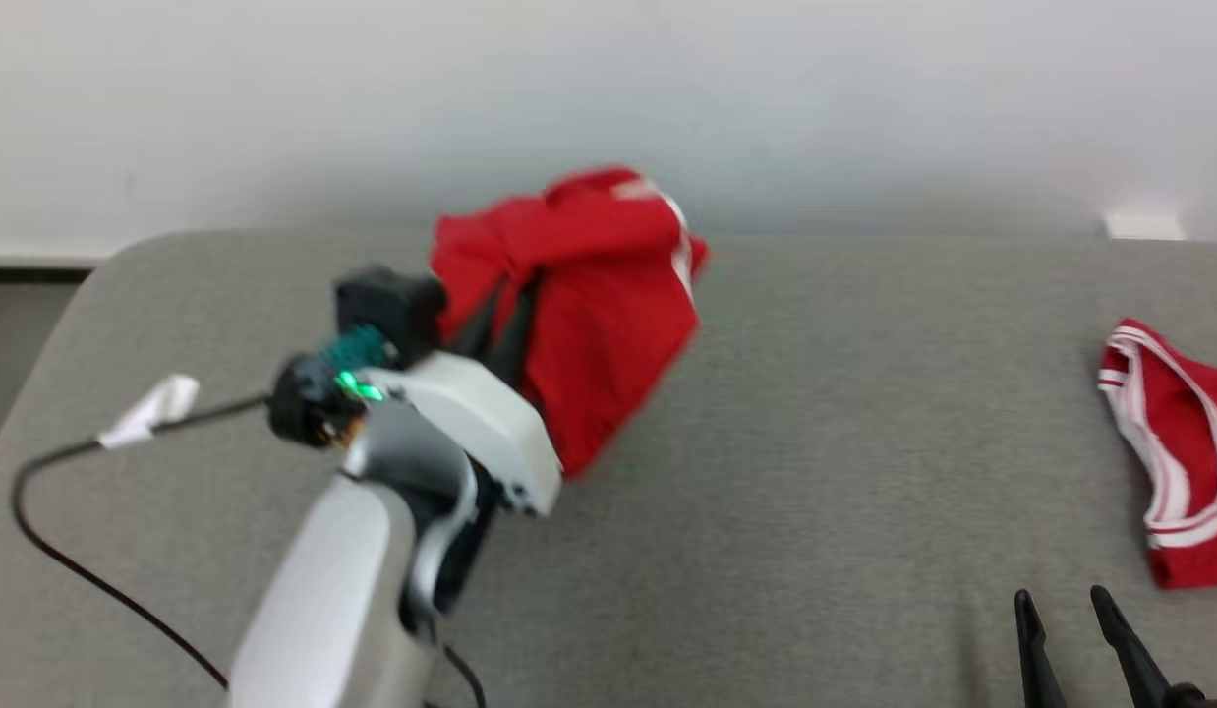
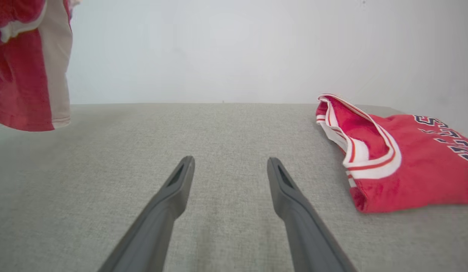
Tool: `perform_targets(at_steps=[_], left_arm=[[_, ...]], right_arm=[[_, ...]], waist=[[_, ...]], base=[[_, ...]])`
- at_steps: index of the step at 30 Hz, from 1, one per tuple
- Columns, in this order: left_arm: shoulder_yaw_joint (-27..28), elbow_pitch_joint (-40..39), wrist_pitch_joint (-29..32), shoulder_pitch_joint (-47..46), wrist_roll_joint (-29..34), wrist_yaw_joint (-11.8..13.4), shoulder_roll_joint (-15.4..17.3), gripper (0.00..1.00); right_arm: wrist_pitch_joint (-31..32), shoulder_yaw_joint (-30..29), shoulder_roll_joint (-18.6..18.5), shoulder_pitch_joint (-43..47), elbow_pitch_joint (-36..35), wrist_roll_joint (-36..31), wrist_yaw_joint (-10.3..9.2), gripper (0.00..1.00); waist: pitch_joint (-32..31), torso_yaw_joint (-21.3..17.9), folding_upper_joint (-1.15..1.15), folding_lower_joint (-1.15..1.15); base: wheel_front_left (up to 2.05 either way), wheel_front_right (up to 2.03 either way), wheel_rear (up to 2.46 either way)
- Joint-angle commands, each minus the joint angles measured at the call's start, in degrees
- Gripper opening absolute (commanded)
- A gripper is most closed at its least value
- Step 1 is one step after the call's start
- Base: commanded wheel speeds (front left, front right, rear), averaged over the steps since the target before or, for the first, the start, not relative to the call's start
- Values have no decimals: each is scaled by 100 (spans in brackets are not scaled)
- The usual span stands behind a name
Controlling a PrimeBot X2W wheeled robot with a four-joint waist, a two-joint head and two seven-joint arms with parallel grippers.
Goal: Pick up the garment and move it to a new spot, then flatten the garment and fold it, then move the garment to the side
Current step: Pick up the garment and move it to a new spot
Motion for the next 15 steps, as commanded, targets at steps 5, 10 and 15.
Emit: perform_targets(at_steps=[5, 10, 15], left_arm=[[-573, -327, 284, 1048, -336, 97, -112, 0], [-796, -44, 120, 1630, -615, 357, -147, 0], [-857, 796, -332, 1761, -433, 562, -149, 0]], right_arm=[[-14, -93, 84, 163, -71, 42, -13, 100], [-13, -41, 97, 61, -79, 65, -13, 100], [-14, -42, 84, -9, -71, 67, -13, 100]], waist=[[-177, -551, 0, 0], [-52, -720, 0, 0], [26, -785, 0, 0]], base=[[0, 0, 0], [0, 0, 0], [0, 0, 0]])
